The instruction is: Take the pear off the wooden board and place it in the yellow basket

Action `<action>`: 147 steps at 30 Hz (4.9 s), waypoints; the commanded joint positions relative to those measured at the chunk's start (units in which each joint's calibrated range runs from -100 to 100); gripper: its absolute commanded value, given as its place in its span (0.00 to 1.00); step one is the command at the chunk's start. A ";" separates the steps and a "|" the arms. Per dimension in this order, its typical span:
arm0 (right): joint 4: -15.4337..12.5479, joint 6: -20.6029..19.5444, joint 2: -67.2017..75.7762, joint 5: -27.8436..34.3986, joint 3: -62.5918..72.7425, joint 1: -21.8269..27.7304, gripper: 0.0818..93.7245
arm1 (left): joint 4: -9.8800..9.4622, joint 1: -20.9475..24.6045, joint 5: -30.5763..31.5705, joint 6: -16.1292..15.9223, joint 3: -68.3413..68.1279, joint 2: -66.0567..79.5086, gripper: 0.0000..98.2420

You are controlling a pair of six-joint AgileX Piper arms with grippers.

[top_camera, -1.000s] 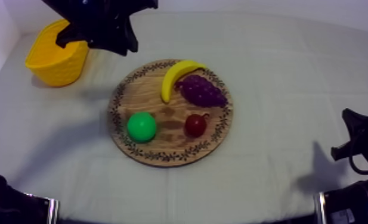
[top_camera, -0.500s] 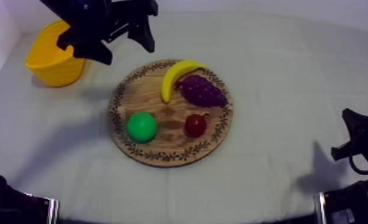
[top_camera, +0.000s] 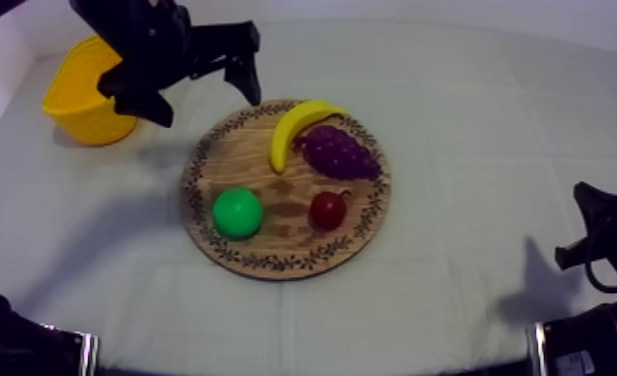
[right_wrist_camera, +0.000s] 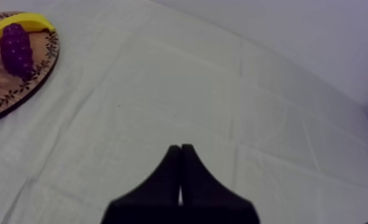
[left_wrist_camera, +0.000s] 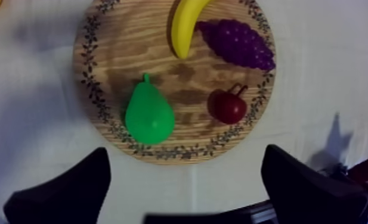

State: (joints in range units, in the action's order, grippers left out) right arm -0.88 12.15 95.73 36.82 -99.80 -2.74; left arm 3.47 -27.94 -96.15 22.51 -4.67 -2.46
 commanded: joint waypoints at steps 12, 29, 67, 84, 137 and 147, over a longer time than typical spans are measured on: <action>-0.02 -0.02 0.03 -0.04 0.02 -0.02 0.00 | 1.25 0.50 6.80 -1.26 -7.80 -10.64 0.97; -0.02 -0.02 0.03 -0.04 0.02 -0.02 0.00 | 4.38 0.14 13.29 -3.66 -10.87 -21.79 0.98; -0.02 -0.01 0.03 -0.04 0.02 -0.02 0.00 | 6.92 1.56 13.76 -6.75 -9.41 -15.25 0.50; -0.02 -0.02 0.03 -0.04 0.02 -0.02 0.00 | 3.37 2.00 -1.55 -5.17 5.00 -1.11 0.49; -0.02 -0.02 0.03 -0.04 0.02 -0.02 0.00 | -0.99 31.05 -3.58 -18.68 27.49 -16.23 0.48; -0.02 -0.02 0.03 -0.04 0.02 -0.09 0.00 | -0.49 31.17 -1.30 -19.10 30.31 -23.87 0.48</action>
State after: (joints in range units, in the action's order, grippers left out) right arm -0.88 12.15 95.73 36.82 -99.80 -2.86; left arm 2.86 3.19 -97.70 3.52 25.61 -25.34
